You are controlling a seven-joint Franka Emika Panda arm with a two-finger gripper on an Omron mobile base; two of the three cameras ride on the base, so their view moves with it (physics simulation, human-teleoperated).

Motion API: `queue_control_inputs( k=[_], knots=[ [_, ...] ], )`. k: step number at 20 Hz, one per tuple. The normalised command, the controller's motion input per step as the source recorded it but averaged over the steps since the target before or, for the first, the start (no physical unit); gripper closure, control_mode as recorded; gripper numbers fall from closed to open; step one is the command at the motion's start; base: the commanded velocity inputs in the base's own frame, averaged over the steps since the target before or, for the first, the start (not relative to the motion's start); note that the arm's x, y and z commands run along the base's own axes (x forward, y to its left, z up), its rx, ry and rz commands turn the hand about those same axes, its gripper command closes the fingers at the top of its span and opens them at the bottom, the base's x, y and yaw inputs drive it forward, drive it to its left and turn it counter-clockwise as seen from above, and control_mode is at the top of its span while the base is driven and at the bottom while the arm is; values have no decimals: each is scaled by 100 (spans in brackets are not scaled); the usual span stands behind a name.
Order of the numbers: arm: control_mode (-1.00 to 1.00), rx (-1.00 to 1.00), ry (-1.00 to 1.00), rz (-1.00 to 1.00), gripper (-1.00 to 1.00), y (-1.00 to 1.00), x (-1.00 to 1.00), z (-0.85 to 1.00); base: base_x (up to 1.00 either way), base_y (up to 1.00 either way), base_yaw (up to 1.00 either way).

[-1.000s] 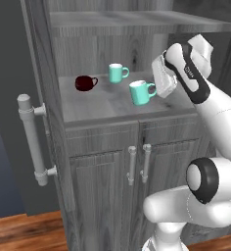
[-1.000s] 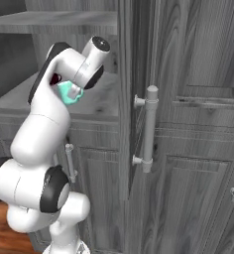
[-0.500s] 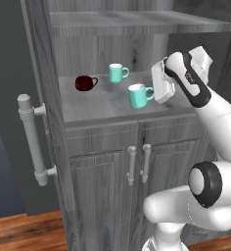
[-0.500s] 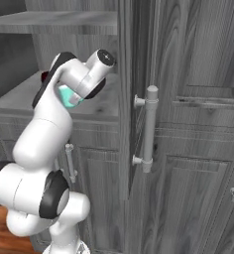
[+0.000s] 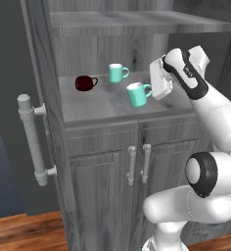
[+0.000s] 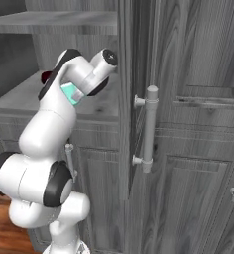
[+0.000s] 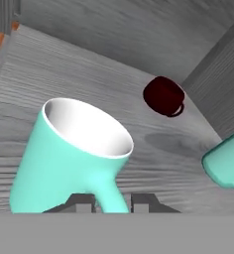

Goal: Pick the mug on the counter and place it in the cabinet with the handle facing the right, like the mugs already inside.

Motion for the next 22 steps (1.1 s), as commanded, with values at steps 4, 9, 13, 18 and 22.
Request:
queue_control_inputs(
  k=[4, 9, 13, 18, 22],
  knots=[
    [-100, 12, -12, 0, 100, -2, 36, -41, 0, 0, 0],
    [-100, 7, 1, 0, 100, -11, 1, -65, 0, 0, 0],
    [-100, 1, 8, 1, 100, -1, 0, -56, 0, 0, 0],
    [-100, 0, 9, 4, 100, 1, 2, -20, 0, 0, 0],
    [-100, 0, 0, 0, 100, 2, 0, 0, 0, 0, 0]
  ],
)
